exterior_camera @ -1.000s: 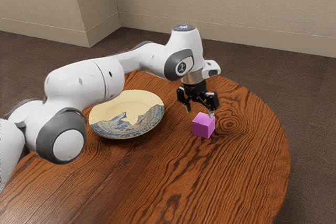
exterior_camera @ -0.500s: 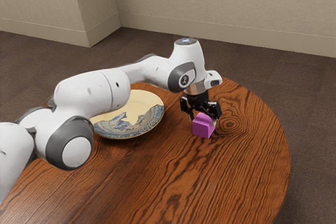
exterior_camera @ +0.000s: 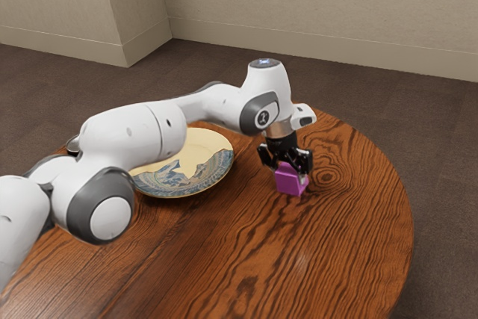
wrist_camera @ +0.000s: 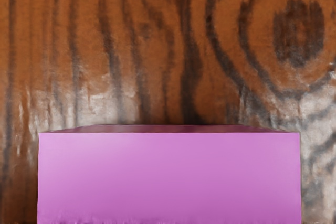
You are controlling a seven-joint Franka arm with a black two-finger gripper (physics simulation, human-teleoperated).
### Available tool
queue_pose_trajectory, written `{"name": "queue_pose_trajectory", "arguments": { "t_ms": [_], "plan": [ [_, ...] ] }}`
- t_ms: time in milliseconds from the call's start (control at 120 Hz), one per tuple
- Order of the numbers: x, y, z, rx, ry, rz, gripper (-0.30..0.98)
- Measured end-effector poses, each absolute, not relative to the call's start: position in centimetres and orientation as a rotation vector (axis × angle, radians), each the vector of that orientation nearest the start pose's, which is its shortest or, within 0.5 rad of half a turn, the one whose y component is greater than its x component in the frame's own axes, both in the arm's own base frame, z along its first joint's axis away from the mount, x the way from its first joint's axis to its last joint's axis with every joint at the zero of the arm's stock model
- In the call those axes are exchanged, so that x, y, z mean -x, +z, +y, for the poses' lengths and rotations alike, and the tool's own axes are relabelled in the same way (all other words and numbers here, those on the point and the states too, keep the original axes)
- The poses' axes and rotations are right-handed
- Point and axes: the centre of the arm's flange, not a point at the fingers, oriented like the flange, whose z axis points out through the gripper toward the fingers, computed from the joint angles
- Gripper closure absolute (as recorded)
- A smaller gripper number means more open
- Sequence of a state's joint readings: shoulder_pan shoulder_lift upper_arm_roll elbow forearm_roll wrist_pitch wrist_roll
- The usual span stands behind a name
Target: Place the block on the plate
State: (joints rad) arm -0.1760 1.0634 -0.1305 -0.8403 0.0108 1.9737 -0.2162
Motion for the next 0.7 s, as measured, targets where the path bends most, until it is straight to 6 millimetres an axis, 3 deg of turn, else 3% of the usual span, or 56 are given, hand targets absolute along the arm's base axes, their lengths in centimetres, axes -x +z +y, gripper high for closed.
{"name": "queue_pose_trajectory", "arguments": {
  "t_ms": [208, 458, 700],
  "plan": [
    [-77.7, 28.3, -19.7, 3.255, -0.099, 0.035, 0.3],
    [-76.3, 34.8, -20.0, 3.248, -0.154, 0.053, 0.3],
    [-73.4, 38.9, -16.4, 3.217, -0.119, -0.002, 0.3]
  ]
}}
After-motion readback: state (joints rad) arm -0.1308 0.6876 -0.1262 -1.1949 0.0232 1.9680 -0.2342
